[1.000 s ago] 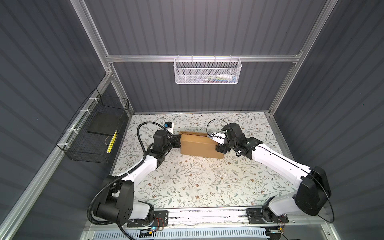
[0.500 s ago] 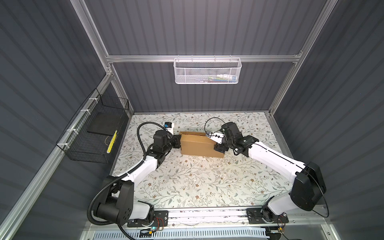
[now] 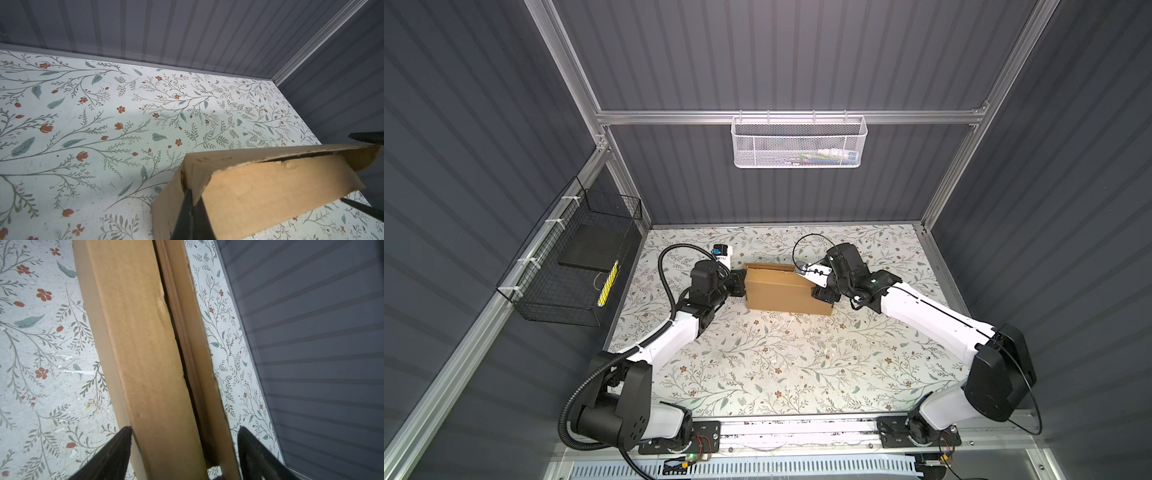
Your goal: Fold the paper box
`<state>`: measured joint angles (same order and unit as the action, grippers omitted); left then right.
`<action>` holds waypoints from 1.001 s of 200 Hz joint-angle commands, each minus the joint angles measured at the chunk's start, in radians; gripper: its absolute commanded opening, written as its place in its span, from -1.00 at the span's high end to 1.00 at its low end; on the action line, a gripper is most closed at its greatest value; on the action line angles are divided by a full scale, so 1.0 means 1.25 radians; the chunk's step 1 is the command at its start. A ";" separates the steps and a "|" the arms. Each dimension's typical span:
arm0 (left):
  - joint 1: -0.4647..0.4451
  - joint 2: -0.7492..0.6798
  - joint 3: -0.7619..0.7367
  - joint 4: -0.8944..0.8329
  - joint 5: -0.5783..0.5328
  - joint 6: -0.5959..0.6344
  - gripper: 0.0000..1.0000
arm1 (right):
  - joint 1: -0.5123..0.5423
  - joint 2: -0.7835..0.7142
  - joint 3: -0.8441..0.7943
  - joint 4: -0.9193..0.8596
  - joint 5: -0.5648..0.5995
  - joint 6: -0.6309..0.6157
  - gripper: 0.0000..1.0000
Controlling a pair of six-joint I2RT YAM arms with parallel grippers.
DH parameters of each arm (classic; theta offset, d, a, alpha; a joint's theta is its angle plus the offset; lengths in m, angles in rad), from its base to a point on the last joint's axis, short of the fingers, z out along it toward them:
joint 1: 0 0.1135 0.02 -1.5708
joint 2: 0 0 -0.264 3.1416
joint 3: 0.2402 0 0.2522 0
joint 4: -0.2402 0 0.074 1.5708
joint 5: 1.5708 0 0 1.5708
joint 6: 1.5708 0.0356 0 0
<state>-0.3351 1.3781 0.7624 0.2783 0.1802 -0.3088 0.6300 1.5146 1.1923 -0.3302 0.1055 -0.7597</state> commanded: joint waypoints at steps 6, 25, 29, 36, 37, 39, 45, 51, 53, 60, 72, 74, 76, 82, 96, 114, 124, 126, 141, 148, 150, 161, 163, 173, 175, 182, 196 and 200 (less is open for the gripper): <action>-0.006 0.011 -0.025 -0.106 0.018 -0.003 1.00 | -0.001 0.018 0.000 -0.013 -0.020 0.017 -0.59; -0.007 0.008 -0.023 -0.107 0.018 -0.003 1.00 | 0.000 0.021 -0.003 -0.011 -0.021 0.018 -0.57; -0.007 0.008 -0.022 -0.107 0.017 -0.003 1.00 | 0.001 0.022 -0.004 -0.011 -0.021 0.018 -0.57; -0.007 0.008 -0.021 -0.107 0.017 -0.005 1.00 | 0.001 0.024 -0.004 -0.012 -0.023 0.019 -0.56; -0.007 0.007 -0.021 -0.107 0.017 -0.005 1.00 | 0.001 0.024 -0.004 -0.012 -0.022 0.019 -0.56; -0.007 0.008 -0.021 -0.107 0.017 -0.005 1.00 | 0.001 0.025 -0.004 -0.012 -0.024 0.019 -0.56; -0.007 0.008 -0.021 -0.108 0.017 -0.005 1.00 | 0.000 0.026 -0.005 -0.013 -0.025 0.018 -0.55; -0.007 0.007 -0.021 -0.107 0.017 -0.005 1.00 | 0.001 0.028 -0.006 -0.013 -0.027 0.018 -0.55; -0.007 0.007 -0.021 -0.107 0.017 -0.006 1.00 | 0.001 0.029 -0.006 -0.013 -0.027 0.018 -0.55; -0.007 0.006 -0.021 -0.106 0.016 -0.006 1.00 | 0.001 0.030 -0.007 -0.013 -0.029 0.020 -0.54; -0.006 0.004 -0.021 -0.107 0.017 -0.006 1.00 | 0.001 0.031 -0.008 -0.012 -0.029 0.021 -0.52; -0.007 0.004 -0.021 -0.107 0.017 -0.006 1.00 | 0.000 0.032 -0.008 -0.012 -0.030 0.021 -0.52; -0.007 0.003 -0.021 -0.108 0.017 -0.006 1.00 | 0.000 0.032 -0.008 -0.013 -0.030 0.021 -0.51; -0.007 0.003 -0.020 -0.108 0.017 -0.006 1.00 | 0.001 0.033 -0.008 -0.012 -0.031 0.021 -0.50; -0.007 0.002 -0.020 -0.110 0.017 -0.005 1.00 | 0.001 0.036 -0.008 -0.012 -0.032 0.022 -0.48; -0.007 0.002 -0.020 -0.111 0.017 -0.006 0.96 | 0.002 0.039 -0.008 -0.012 -0.034 0.021 -0.45; -0.007 0.001 -0.020 -0.111 0.015 -0.007 0.94 | 0.002 0.041 -0.008 -0.013 -0.034 0.021 -0.43; -0.007 0.000 -0.020 -0.111 0.015 -0.007 0.94 | 0.002 0.041 -0.008 -0.013 -0.035 0.021 -0.43; -0.007 -0.004 -0.022 -0.112 0.012 -0.008 0.90 | 0.002 0.042 -0.009 -0.013 -0.036 0.023 -0.42; -0.007 -0.006 -0.020 -0.113 0.013 -0.008 0.87 | 0.002 0.042 -0.010 -0.014 -0.037 0.024 -0.41; -0.007 -0.007 -0.020 -0.113 0.012 -0.008 0.87 | 0.002 0.042 -0.010 -0.014 -0.038 0.024 -0.41; -0.006 -0.011 -0.020 -0.118 0.010 -0.007 0.83 | 0.002 0.042 -0.013 -0.014 -0.037 0.025 -0.40; -0.006 -0.012 -0.020 -0.118 0.009 -0.006 0.83 | 0.002 0.042 -0.013 -0.014 -0.037 0.025 -0.40; -0.007 -0.015 -0.019 -0.121 0.009 -0.006 0.80 | 0.002 0.042 -0.015 -0.014 -0.036 0.025 -0.39; -0.007 -0.016 -0.019 -0.123 0.009 -0.005 0.79 | 0.002 0.042 -0.016 -0.014 -0.037 0.025 -0.39; -0.006 -0.019 -0.018 -0.126 0.009 -0.005 0.77 | 0.002 0.042 -0.017 -0.014 -0.037 0.027 -0.38; -0.007 -0.022 -0.015 -0.130 0.008 -0.005 0.72 | 0.002 0.042 -0.020 -0.014 -0.037 0.027 -0.37; -0.007 -0.024 -0.015 -0.131 0.008 -0.005 0.71 | 0.002 0.042 -0.020 -0.013 -0.036 0.026 -0.36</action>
<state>-0.3351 1.3529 0.7628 0.2340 0.1837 -0.3111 0.6300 1.5482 1.1881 -0.3286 0.0742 -0.7418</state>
